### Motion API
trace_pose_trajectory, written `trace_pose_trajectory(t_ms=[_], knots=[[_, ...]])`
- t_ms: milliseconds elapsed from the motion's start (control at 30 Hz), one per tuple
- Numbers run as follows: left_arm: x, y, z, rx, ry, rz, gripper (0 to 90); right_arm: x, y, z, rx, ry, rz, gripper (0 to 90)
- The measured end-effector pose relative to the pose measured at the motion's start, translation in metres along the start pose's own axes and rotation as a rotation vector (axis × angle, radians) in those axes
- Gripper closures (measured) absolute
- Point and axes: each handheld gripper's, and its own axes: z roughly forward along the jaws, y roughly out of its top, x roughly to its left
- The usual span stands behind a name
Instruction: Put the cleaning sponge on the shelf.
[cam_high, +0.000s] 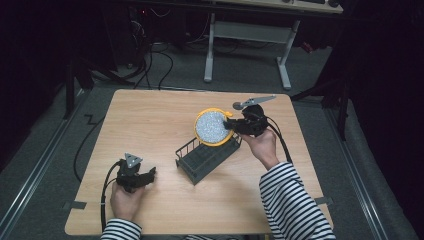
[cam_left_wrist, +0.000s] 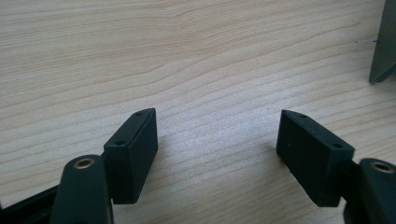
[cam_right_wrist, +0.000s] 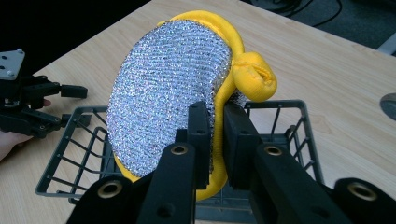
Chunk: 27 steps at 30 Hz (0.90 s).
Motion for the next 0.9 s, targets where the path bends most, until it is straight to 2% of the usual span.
trace_pose_trajectory(t_ms=[233,433,667,833,900], knots=[[0.000,0.000,0.000,0.000,0.000,0.000,29.9,-0.001,-0.003,0.017,0.033,0.019,0.002,82.7],[0.000,0.000,0.000,0.000,0.000,0.000,29.9,-0.005,-0.008,0.029,0.073,0.011,-0.005,82.3],[0.000,0.000,0.000,0.000,0.000,0.000,29.9,-0.007,-0.012,0.039,0.120,-0.014,-0.035,82.1],[0.000,0.000,0.000,0.000,0.000,0.000,29.9,-0.009,-0.015,0.044,0.146,-0.011,-0.020,82.1],[0.000,0.000,0.000,0.000,0.000,0.000,29.9,-0.010,-0.016,0.046,0.156,-0.011,-0.028,82.1]])
